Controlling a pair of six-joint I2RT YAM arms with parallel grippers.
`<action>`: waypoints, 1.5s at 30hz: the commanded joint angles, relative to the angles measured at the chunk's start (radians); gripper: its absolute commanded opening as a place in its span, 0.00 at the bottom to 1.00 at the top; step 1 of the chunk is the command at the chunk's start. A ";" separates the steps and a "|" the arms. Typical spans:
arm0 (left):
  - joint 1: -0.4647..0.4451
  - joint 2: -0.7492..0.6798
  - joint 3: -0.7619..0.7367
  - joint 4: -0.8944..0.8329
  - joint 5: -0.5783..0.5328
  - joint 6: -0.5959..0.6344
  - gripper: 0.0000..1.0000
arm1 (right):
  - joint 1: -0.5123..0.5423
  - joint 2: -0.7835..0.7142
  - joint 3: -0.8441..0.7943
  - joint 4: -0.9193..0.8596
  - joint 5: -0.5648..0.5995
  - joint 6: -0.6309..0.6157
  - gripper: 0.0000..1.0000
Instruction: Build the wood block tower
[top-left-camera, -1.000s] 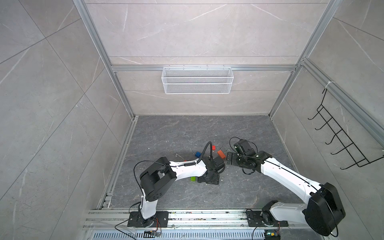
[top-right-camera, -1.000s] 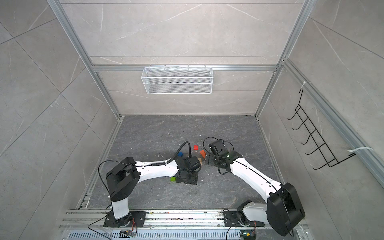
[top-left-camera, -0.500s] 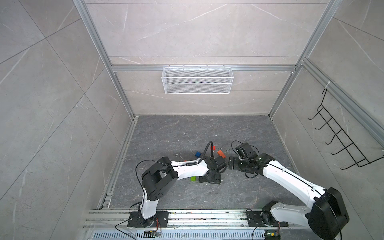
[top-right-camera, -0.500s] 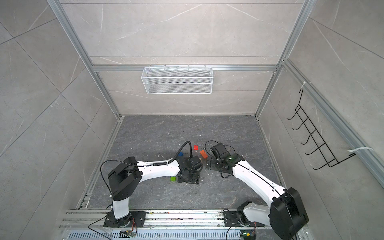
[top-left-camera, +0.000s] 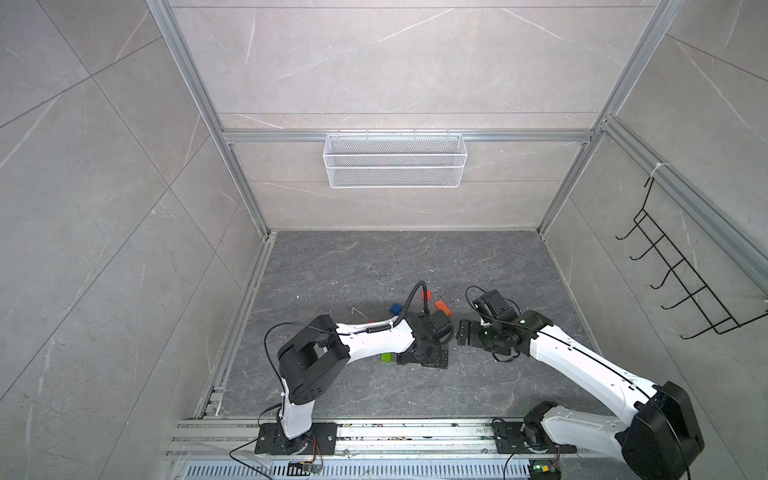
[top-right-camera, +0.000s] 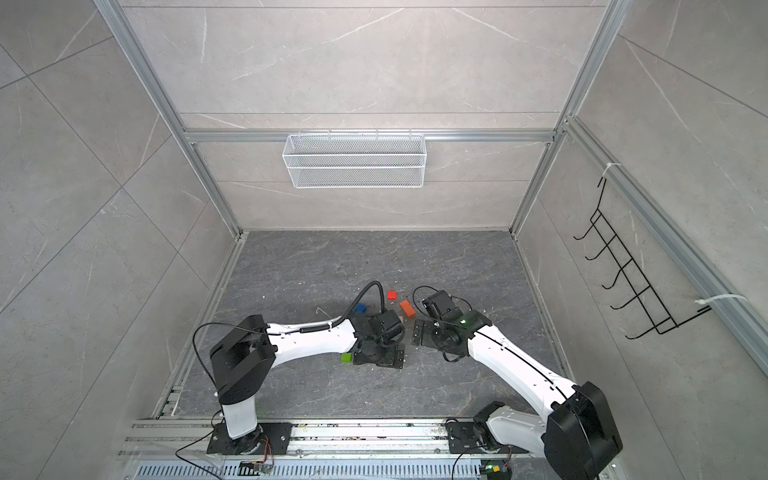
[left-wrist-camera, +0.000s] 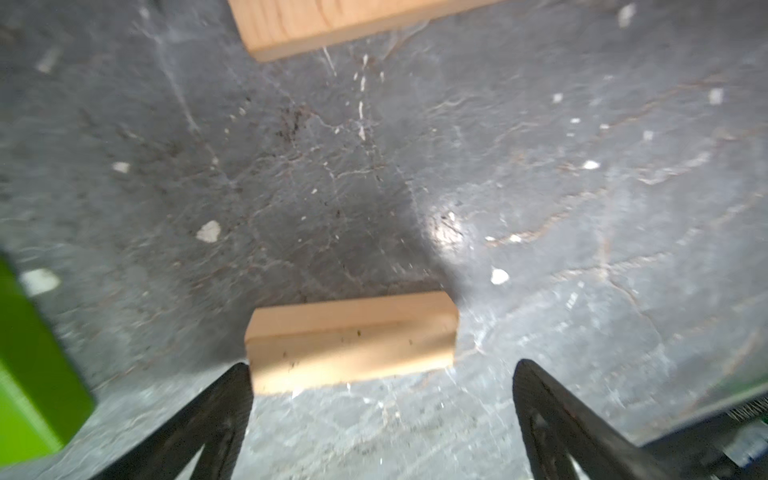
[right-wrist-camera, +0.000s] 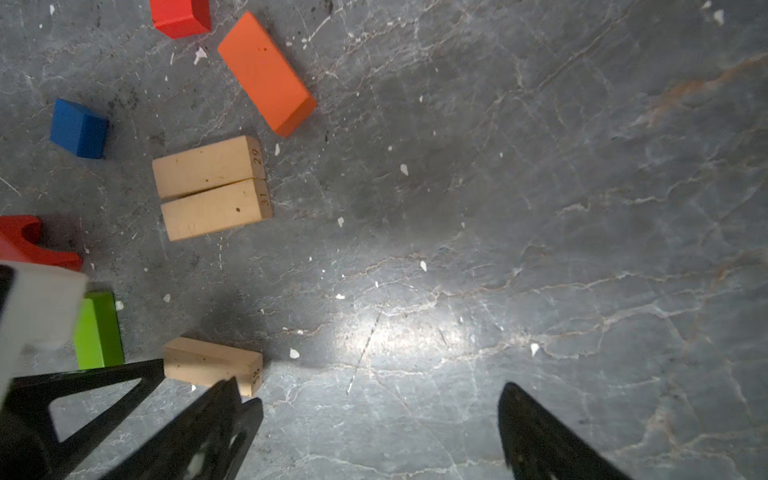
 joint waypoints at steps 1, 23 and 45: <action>0.029 -0.096 0.004 -0.065 -0.015 0.067 0.99 | 0.032 -0.018 -0.017 -0.025 0.012 0.065 0.99; 0.403 -0.390 0.028 -0.198 0.092 0.451 0.98 | 0.462 0.243 0.102 0.084 0.199 0.445 0.95; 0.578 -0.498 -0.040 -0.114 0.190 0.594 0.98 | 0.573 0.566 0.275 0.074 0.277 0.571 0.89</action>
